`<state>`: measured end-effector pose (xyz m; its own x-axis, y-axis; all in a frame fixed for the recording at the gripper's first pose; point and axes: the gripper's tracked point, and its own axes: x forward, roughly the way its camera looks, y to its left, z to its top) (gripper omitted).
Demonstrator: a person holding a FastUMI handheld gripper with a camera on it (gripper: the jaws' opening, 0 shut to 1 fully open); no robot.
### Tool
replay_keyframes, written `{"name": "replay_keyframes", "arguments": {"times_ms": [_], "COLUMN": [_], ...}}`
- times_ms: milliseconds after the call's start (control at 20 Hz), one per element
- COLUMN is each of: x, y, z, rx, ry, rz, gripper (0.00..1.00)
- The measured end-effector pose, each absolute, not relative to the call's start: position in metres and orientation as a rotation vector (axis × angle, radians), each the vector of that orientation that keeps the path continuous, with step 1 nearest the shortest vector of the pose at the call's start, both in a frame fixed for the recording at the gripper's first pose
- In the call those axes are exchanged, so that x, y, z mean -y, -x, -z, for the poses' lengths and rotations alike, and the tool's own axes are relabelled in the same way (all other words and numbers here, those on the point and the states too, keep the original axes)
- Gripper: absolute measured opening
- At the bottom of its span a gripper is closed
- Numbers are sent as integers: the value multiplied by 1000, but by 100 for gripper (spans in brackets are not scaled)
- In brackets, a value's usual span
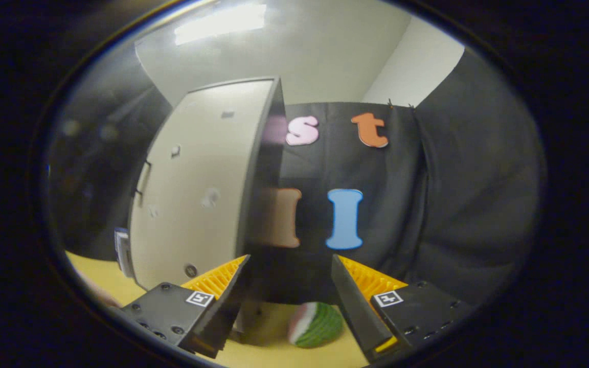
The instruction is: Open the shoe cabinet door, grab the shoes and put them into the shoe cabinet, then close the shoe cabinet door.
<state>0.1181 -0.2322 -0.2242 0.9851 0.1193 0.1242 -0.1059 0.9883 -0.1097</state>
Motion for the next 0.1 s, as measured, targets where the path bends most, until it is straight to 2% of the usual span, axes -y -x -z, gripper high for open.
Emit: {"name": "replay_keyframes", "arguments": {"times_ms": [100], "x": [292], "y": [-141], "z": [277], "rx": [82], "ry": [65], "rz": [-62], "gripper": [95]}}
